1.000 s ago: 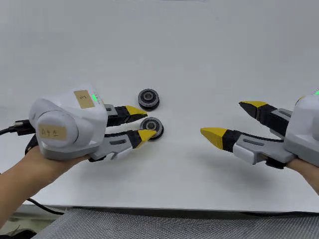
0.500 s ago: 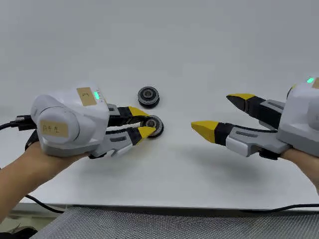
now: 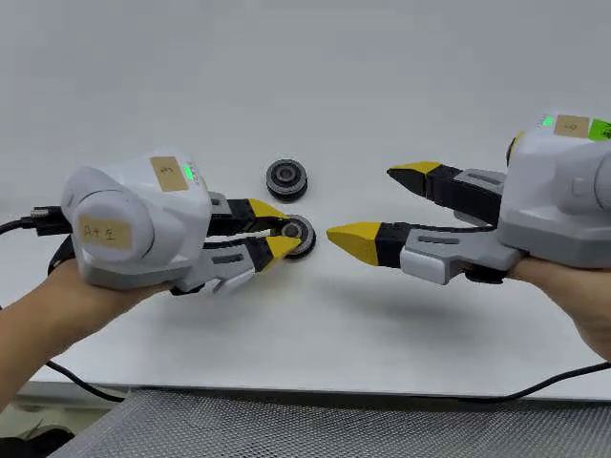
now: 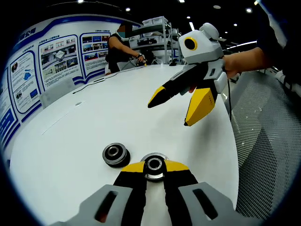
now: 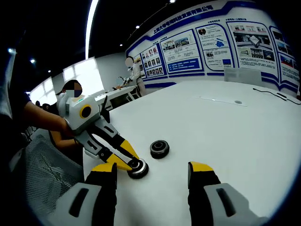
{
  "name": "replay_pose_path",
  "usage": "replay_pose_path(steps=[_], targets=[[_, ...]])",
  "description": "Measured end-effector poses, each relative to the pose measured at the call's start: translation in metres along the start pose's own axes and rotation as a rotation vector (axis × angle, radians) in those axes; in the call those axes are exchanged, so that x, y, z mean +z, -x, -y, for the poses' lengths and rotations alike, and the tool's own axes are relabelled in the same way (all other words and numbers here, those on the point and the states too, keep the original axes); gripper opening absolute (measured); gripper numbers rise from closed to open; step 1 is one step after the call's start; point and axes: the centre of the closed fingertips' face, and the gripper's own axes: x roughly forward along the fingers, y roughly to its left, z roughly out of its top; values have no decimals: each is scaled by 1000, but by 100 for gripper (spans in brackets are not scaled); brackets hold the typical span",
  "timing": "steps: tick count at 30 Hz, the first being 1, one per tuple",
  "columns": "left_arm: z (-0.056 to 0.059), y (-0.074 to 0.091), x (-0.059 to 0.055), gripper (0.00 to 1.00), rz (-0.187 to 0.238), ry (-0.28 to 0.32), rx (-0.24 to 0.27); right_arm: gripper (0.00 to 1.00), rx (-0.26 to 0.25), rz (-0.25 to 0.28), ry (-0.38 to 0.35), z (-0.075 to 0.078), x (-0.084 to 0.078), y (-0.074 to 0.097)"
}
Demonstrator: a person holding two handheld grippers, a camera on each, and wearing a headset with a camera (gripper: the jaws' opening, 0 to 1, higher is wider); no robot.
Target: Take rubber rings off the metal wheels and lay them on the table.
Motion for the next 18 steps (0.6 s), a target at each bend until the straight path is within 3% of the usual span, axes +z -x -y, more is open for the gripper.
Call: replay_pose_path(steps=[18], targets=[[-1, -1, -1, 13, -26, -37, -18, 70, 238, -1, -190, -33, 5, -26]])
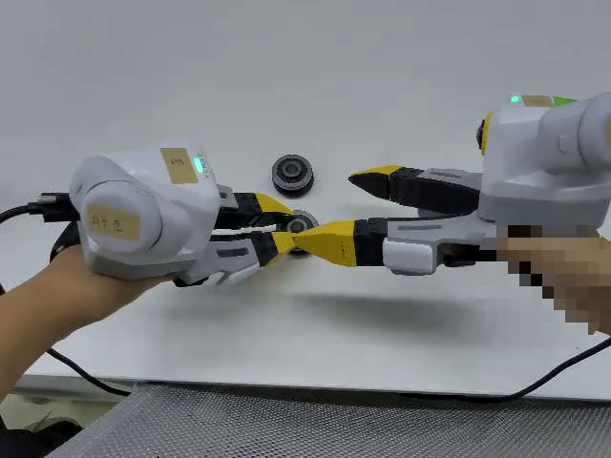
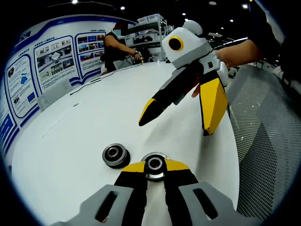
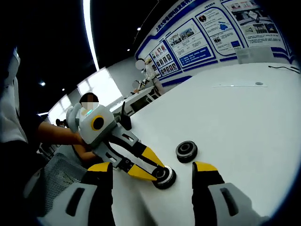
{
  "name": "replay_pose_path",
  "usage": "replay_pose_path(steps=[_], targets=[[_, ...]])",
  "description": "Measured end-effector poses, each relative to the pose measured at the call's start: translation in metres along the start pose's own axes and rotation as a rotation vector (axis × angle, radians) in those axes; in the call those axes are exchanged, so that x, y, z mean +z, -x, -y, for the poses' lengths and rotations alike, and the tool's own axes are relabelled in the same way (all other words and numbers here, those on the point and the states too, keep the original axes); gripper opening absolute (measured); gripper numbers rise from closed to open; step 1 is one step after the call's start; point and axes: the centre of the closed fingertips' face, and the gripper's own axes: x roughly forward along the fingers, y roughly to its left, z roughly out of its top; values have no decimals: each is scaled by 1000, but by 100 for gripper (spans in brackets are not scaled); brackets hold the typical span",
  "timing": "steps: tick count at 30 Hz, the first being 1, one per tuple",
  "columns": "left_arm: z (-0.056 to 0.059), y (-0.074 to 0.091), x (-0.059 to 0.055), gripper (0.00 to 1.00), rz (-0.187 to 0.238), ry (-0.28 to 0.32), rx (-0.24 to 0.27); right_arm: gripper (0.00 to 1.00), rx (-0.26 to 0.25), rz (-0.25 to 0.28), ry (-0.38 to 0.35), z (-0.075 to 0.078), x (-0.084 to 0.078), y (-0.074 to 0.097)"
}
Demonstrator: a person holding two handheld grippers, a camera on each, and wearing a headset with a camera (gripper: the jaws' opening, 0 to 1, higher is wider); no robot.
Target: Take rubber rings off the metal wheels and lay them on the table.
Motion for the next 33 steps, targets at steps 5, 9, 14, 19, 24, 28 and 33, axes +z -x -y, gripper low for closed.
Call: replay_pose_path(steps=[5, 9, 14, 19, 24, 28, 33], targets=[[0, 0, 0, 13, -3, -8, -5, 71, 39, 3, -85, -3, -2, -7], [0, 0, 0, 13, -3, -9, -6, 70, 67, 26, -175, -5, 0, -11], [0, 0, 0, 13, -6, -22, -13, 69, 75, 43, -260, -3, 1, -14], [1, 0, 0, 13, -5, -33, -18, 66, 94, 21, -318, -6, -2, -19], [1, 0, 0, 13, -7, -42, -21, 66, 97, -15, -339, -6, -9, -23], [0, -1, 0, 13, -13, -50, -24, 66, 99, -22, -351, -6, -10, -24], [0, -1, 0, 13, -19, -56, -26, 65, 100, -34, -369, -5, -13, -25]])
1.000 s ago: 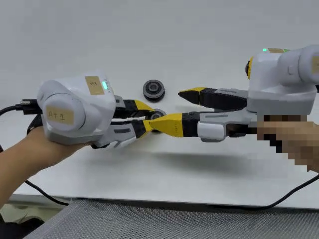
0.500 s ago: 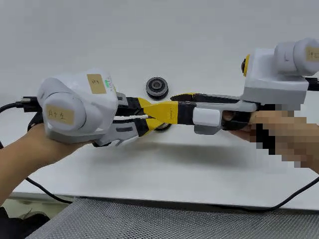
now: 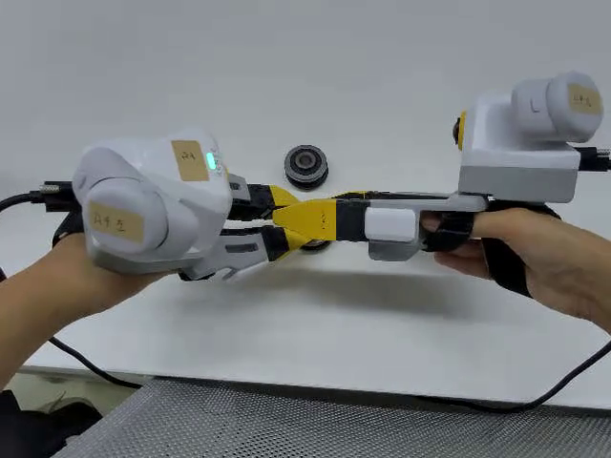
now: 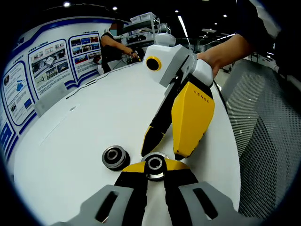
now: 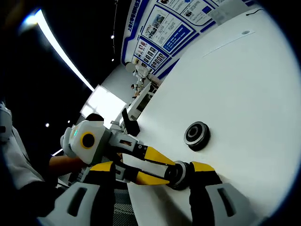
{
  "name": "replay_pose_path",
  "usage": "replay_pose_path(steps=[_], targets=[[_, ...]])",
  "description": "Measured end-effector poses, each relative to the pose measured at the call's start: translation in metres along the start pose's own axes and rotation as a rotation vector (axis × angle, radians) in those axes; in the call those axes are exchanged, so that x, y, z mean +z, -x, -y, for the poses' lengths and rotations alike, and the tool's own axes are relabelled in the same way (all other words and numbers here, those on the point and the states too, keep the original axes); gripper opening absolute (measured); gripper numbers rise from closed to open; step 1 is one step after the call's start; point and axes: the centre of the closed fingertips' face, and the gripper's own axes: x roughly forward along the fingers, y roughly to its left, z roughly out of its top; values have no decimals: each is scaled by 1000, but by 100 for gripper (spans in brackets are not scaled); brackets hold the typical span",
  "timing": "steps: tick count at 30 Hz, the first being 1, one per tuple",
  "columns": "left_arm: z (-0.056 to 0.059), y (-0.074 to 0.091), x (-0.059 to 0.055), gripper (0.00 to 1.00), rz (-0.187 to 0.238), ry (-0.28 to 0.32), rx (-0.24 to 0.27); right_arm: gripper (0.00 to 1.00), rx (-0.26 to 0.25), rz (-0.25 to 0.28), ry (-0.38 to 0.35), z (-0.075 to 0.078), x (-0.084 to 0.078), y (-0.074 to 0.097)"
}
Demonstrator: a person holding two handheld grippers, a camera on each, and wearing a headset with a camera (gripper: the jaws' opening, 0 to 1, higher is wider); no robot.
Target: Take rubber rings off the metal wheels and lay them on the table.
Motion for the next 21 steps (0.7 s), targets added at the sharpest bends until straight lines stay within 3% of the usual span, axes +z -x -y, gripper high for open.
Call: replay_pose_path(steps=[16, 21], targets=[[0, 0, 0, 13, -10, -14, 0, 62, -15, -25, -22, 2, -5, 2], [0, 0, 0, 12, -12, -14, -2, 62, -21, -57, -19, 2, -12, 5]])
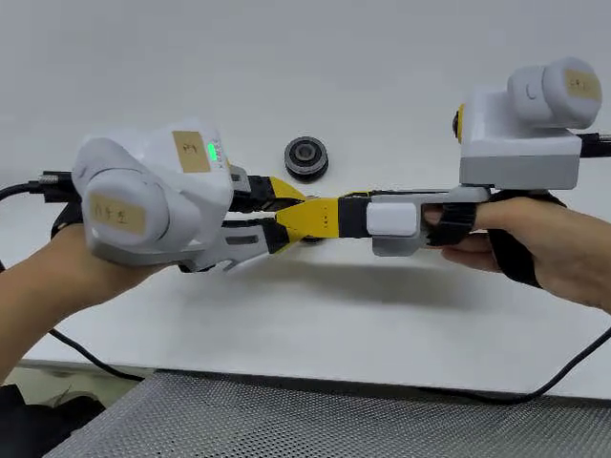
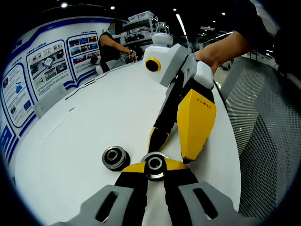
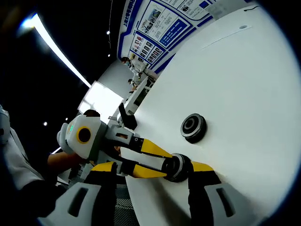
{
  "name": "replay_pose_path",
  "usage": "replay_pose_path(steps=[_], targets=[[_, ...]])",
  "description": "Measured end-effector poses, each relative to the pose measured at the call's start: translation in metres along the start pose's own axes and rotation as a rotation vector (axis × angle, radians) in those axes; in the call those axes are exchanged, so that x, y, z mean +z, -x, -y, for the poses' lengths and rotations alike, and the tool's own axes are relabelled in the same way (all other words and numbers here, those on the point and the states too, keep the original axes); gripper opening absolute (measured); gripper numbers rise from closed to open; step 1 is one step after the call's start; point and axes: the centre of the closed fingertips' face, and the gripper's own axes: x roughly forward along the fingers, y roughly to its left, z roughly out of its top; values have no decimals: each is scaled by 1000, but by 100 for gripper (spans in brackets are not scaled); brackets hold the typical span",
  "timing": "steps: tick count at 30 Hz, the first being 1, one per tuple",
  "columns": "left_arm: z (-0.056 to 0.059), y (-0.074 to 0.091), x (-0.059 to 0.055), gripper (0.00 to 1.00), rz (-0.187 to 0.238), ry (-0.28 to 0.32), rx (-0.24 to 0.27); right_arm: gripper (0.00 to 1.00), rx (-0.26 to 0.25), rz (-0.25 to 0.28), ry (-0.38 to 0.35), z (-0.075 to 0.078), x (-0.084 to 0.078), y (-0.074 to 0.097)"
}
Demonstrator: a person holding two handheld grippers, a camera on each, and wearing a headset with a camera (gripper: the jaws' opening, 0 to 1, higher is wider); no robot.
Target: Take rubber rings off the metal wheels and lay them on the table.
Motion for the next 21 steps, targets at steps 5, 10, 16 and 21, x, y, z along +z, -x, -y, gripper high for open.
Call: replay_pose_path(steps=[5, 10, 16, 21], targets=[[0, 0, 0, 13, 0, 2, 1, 60, 2, 8, -9, 1, -2, 3], [1, 0, 1, 13, -2, 1, 1, 58, 14, 23, -33, -1, -4, 6], [1, 0, 1, 13, -4, 2, 1, 55, 37, 59, -111, 2, -3, 10], [1, 0, 1, 13, -5, 1, 0, 48, 41, 45, -115, 3, -10, 11]])
